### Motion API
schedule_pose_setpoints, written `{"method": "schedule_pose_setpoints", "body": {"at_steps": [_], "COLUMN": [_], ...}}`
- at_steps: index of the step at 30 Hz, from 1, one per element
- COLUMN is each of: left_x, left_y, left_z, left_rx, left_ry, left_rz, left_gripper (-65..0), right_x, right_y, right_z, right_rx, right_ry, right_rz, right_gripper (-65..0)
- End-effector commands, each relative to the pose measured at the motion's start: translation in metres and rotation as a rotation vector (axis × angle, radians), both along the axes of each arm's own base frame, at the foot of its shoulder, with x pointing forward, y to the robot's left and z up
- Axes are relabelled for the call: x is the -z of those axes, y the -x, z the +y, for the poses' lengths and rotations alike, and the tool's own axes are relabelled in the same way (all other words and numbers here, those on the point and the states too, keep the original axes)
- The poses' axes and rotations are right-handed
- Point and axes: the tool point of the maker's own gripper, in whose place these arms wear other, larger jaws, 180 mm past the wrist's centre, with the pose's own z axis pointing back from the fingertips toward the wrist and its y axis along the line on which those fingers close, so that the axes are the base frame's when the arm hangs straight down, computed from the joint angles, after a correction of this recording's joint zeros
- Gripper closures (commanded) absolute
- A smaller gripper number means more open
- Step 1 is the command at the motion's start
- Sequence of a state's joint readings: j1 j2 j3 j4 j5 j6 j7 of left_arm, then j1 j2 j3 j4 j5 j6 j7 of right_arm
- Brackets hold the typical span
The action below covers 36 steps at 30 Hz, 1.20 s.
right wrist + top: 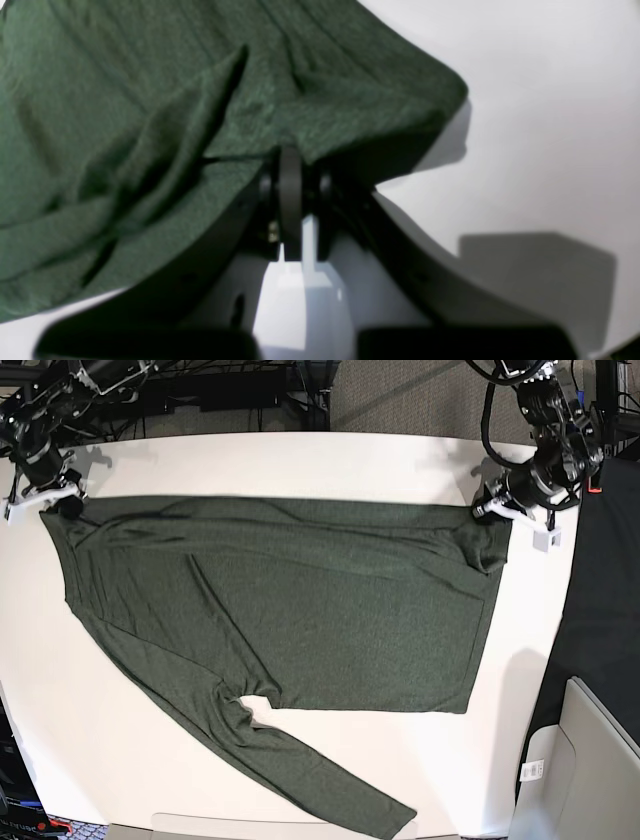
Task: Fold the T-shirt properly
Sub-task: 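Lower the folded edge onto the table and open both grippers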
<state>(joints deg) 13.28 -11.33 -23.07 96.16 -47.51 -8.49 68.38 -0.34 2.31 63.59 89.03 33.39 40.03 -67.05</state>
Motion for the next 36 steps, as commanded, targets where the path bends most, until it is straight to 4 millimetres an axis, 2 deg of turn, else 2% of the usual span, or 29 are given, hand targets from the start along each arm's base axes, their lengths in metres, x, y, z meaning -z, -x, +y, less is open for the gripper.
{"method": "schedule_pose_setpoints", "body": {"at_steps": [1,5,11,19,24,27,30,32,34,36], "left_x": [-0.007,-0.01,0.001,0.008,0.008,0.008,0.008,0.008,0.007,0.002], "left_y": [0.005,0.024,0.054,0.072,0.072,0.072,0.072,0.072,0.073,0.073], "left_z": [0.006,0.005,0.006,0.006,0.006,0.006,0.006,0.006,0.007,0.021], "left_rx": [0.017,0.039,0.04,0.042,0.045,0.045,0.046,0.046,0.042,0.005], "left_ry": [-0.031,-0.061,-0.068,-0.068,-0.067,-0.067,-0.066,-0.066,-0.069,-0.09], "left_rz": [-0.007,0.01,0.073,0.117,0.121,0.121,0.121,0.121,0.122,0.111], "left_gripper": [-0.1,-0.1,-0.1,-0.1,-0.1,-1.1,-7.3,-11.2,-14.4,-15.9], "right_x": [-0.004,-0.002,-0.005,-0.007,-0.007,-0.008,-0.007,-0.007,-0.005,-0.005], "right_y": [0.004,0.02,0.04,0.049,0.049,0.048,0.049,0.05,0.055,0.061], "right_z": [-0.006,-0.004,-0.006,-0.004,-0.004,-0.004,-0.004,-0.004,-0.004,-0.008], "right_rx": [-0.002,-0.007,-0.017,-0.02,-0.019,-0.018,-0.018,-0.017,-0.017,-0.001], "right_ry": [0.023,0.018,0.056,0.04,0.039,0.039,0.037,0.036,0.034,0.039], "right_rz": [0.008,0.021,0.056,0.041,0.039,0.036,0.041,0.038,0.049,0.057], "right_gripper": [-1.1,-1.1,-1.1,-1.1,-1.5,-7.4,-18.9,-23.6,-23.8,-23.5]}}
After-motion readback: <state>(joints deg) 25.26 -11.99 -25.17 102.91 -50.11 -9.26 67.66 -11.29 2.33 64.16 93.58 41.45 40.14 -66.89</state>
